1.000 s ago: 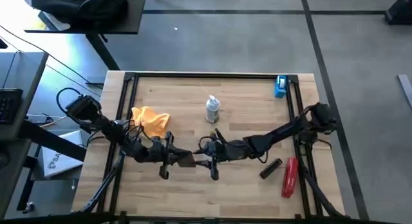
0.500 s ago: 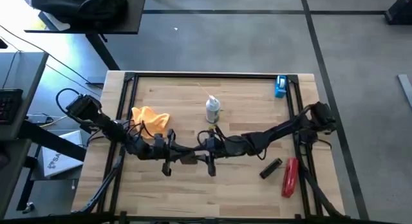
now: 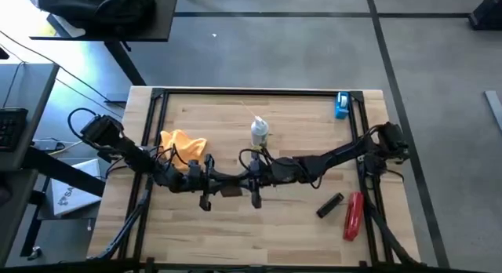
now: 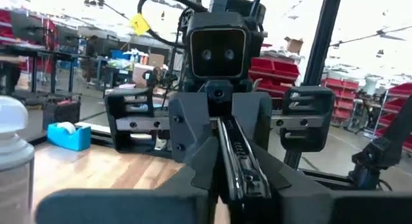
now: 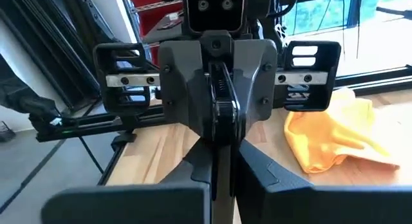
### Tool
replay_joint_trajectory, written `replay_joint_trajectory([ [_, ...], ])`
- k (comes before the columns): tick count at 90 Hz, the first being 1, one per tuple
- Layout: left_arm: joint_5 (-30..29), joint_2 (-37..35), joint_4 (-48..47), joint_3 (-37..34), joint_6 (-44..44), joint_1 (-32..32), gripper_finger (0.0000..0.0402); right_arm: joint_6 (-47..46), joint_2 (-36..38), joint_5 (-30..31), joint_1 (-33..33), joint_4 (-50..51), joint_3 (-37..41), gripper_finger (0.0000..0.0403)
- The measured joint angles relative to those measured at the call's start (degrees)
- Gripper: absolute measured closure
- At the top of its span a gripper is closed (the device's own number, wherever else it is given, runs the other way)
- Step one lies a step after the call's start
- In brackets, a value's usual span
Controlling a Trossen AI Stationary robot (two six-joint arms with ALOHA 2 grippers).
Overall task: Apply microfiber cloth
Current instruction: Wipe the back of the cellphone with the yellow microfiber cloth
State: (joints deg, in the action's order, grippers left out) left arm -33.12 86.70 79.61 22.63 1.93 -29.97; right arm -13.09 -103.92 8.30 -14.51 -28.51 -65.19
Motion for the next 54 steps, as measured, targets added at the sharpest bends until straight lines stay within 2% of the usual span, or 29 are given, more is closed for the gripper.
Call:
replay_joint_trajectory([
  [11, -2.2, -2.1, -1.6, -0.3, -2.6, -2.7, 0.0309, 0.1, 0.1, 0.0, -0.2, 0.1, 0.0, 0.0399],
  [27, -9.9, -5.7, -10.6, -0.3, -3.6, -6.8, 0.0273, 0.7, 0.3, 0.0, -0.2, -0.6, 0.0, 0.04],
  [43, -10.5, -6.0, -15.7, -0.3, 1.1, -7.2, 0.0264, 3.0, 0.4, 0.1, -0.2, -3.3, 0.0, 0.0401],
  [54, -10.2, -6.0, -16.4, -0.3, 1.3, -6.5, 0.0273, 2.8, 0.4, -0.8, -0.2, -3.8, 0.0, 0.04],
])
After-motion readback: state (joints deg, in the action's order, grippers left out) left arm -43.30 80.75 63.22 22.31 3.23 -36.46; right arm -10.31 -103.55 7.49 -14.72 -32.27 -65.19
